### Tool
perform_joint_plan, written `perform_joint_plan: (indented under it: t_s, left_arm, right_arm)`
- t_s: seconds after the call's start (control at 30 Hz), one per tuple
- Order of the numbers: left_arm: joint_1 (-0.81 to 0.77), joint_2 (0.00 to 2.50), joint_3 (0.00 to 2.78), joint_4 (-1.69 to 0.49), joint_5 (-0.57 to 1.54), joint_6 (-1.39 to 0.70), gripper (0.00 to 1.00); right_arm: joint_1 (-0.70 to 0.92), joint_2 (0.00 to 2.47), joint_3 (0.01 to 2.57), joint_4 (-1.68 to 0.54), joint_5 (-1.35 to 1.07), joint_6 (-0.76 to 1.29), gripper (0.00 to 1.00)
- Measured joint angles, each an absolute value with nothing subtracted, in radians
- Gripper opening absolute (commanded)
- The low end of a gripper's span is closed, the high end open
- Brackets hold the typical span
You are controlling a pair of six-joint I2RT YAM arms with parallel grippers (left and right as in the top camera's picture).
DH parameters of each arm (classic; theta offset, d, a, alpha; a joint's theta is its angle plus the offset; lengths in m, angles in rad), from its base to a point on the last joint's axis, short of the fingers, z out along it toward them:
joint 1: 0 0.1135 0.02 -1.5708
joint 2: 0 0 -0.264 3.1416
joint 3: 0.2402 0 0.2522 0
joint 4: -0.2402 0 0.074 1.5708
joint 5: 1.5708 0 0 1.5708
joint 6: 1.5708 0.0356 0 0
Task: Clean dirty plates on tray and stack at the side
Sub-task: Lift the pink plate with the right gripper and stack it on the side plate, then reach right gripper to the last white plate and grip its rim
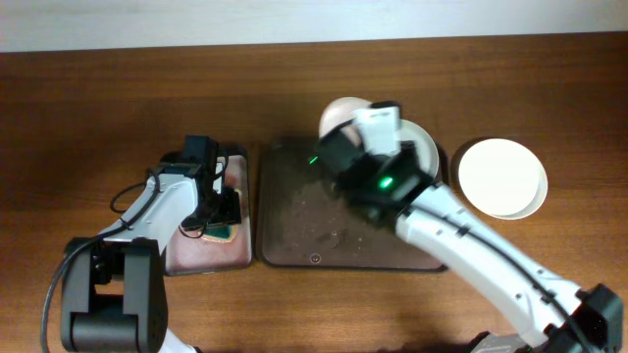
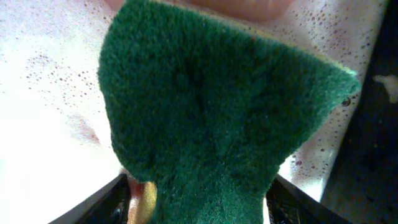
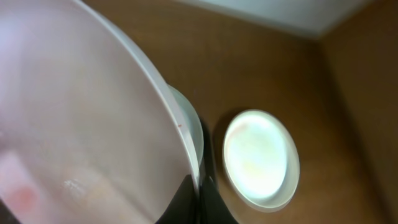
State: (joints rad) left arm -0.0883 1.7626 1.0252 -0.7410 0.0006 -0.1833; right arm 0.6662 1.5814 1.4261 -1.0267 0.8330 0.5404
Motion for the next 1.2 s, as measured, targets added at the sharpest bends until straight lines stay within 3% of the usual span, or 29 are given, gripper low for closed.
perform_joint_plan:
  t_s: [0.3, 0.5, 0.6, 0.63, 0.67, 0.8, 0.93, 1.07, 1.2]
  left_arm:
    - [-0.088, 1.763, 1.025, -0.741, 0.001, -0.183, 0.7]
    - [-0.088, 1.763, 1.025, -0.741, 0.001, -0.183, 0.7]
    - [-0.088, 1.763, 1.025, -0.741, 0.001, -0.183, 0.7]
    - [-0.088, 1.763, 1.025, -0.741, 0.001, -0.183, 0.71]
    - [-0.088, 1.763, 1.025, -0.741, 0.001, -0.183, 0.71]
    - [-0.088, 1.763, 1.025, -0.741, 0.0, -0.183, 0.71]
    - [-0.088, 1.763, 1.025, -0.737, 0.0, -0.183, 0.71]
    - [-0.088, 1.763, 1.025, -0.737, 0.0, -0.183, 0.71]
    - [-0.088, 1.763, 1.025, -0.737, 0.0, -0.183, 0.71]
  right_arm:
    - [-0.169, 1.581, 1.427, -1.135, 0.191, 0.651, 0.04]
    - [-0.451, 1.595, 1.394, -1.139, 0.117, 0.655, 0.04]
    - [-0.493, 1.628, 1.394, -1.136, 0.11, 0.654, 0.08]
    - [-0.497, 1.643, 1.393, -1.136, 0.11, 0.654, 0.21]
    - [-0.497, 1.656, 1.391, -1.133, 0.105, 0.655, 0.28]
    - [-0.497, 1.673, 1.389, -1.113, 0.06, 0.628, 0.3]
    - [-0.48, 1.682, 1.389, -1.073, -0.149, 0.458, 0.32]
    - [-0.348, 1.682, 1.388, -1.06, -0.224, 0.341, 0.45]
    - [-0.197, 1.684, 1.348, -0.987, -0.237, 0.308, 0.48]
